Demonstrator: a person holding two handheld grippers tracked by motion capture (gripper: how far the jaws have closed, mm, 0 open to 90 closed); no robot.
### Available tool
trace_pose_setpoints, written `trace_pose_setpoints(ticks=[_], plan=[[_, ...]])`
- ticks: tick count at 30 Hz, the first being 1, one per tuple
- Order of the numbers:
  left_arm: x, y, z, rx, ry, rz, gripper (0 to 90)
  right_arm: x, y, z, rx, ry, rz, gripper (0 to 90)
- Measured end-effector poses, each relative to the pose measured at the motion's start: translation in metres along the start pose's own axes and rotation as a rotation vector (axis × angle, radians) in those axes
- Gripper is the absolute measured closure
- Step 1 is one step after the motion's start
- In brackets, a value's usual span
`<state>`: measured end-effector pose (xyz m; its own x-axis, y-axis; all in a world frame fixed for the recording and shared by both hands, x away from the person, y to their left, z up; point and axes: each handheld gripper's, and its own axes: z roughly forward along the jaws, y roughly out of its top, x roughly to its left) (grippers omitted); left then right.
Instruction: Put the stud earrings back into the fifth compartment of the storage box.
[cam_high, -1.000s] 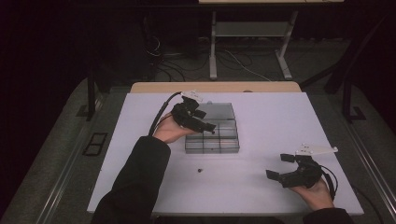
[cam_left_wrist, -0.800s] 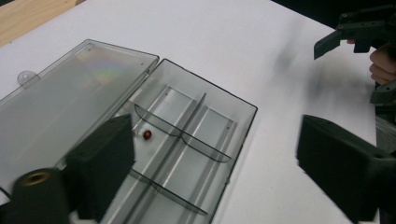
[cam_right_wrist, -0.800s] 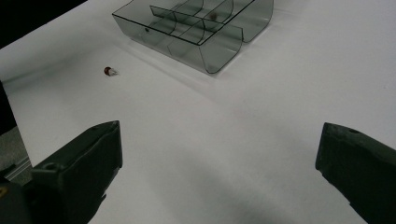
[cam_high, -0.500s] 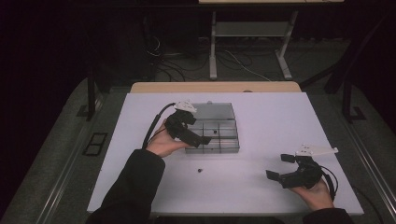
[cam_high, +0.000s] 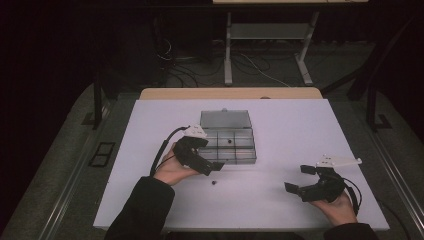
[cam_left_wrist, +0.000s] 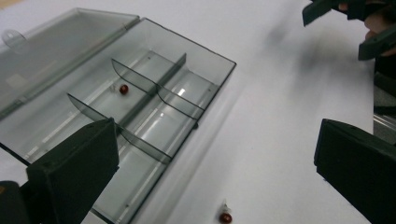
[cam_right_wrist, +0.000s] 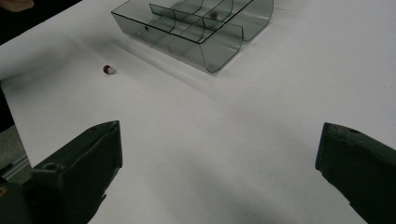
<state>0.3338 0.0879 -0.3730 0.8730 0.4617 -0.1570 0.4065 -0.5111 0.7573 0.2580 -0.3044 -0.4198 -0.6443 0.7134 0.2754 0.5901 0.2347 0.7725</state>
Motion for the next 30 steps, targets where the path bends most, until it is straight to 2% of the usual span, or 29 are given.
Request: trace_pose_setpoints(ticks=[9,16,21,26,30], plan=[[-0.01,-0.012,0.007,0.024,-0.02,0.013,0.0,0.0,0.0,0.0,0.002,0.0,-0.001,0.2],[-0.018,-0.023,0.017,0.066,-0.04,0.031,0.0,0.001,0.0,0.0,0.005,0.001,-0.006,0.1],[-0.021,-0.031,0.026,0.12,-0.044,0.049,0.0,0.001,0.0,0.0,0.003,0.005,-0.001,0.1],[-0.023,-0.036,0.034,0.165,-0.049,0.067,4.3,0.001,0.0,0.0,0.003,0.006,-0.001,0.2],[-0.021,-0.04,0.038,0.188,-0.066,0.049,12.7,0.0,0.0,0.0,0.001,0.014,0.003,0.2]])
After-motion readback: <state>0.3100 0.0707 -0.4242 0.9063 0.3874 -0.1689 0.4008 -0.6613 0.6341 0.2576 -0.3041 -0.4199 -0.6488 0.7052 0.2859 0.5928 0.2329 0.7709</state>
